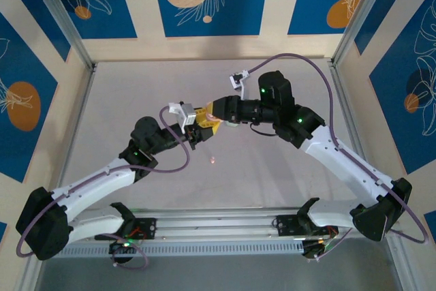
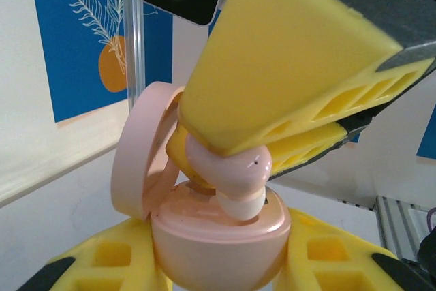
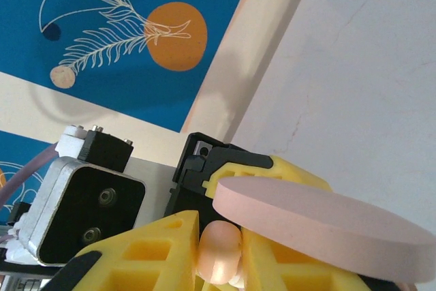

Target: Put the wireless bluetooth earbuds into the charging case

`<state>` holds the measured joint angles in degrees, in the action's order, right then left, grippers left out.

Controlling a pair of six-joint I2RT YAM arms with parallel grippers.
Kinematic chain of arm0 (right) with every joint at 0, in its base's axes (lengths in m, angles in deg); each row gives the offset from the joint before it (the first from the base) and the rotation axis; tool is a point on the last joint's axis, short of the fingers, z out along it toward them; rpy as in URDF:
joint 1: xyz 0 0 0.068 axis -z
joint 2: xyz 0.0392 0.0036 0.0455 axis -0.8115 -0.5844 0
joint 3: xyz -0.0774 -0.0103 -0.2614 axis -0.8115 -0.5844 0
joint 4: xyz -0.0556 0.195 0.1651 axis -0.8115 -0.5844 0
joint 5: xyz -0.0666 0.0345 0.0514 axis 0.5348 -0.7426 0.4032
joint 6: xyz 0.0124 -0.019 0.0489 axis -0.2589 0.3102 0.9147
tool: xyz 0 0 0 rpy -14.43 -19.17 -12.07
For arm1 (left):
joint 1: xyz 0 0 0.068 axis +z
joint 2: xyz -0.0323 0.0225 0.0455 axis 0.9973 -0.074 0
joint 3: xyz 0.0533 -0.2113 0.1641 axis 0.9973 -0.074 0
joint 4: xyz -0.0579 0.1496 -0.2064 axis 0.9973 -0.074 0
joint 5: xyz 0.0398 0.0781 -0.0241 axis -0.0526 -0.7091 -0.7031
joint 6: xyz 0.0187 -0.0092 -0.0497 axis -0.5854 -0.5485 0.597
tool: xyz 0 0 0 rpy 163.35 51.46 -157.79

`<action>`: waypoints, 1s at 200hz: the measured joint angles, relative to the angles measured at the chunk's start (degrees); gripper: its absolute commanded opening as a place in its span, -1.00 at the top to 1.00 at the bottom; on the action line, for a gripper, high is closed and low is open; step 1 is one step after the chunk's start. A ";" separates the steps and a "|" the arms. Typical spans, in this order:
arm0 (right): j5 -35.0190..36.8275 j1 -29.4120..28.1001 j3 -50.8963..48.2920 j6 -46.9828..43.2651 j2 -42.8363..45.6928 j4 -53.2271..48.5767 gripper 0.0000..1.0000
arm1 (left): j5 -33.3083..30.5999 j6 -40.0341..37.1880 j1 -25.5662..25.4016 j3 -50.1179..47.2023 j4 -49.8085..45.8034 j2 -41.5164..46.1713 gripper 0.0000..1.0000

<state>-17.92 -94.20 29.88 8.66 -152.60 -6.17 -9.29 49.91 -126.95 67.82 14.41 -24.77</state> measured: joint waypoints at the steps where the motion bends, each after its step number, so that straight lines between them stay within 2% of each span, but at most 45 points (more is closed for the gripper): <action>1: 0.04 -0.02 0.00 -0.07 0.00 -0.07 0.50 | -0.02 0.00 0.00 -0.02 0.00 0.00 0.41; 136: 7.37 -1.88 4.00 -4.24 -0.85 -8.26 0.43 | -0.09 0.20 -0.37 -0.35 0.50 0.00 0.41; 200: 7.32 -2.05 5.25 -4.48 -0.72 -9.92 0.25 | -0.37 0.13 -0.72 -0.35 0.57 0.00 0.41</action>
<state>-10.60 -96.26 35.12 4.18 -153.32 -16.09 -9.66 50.05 -127.67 67.47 14.98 -24.77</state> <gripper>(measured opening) 0.363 0.325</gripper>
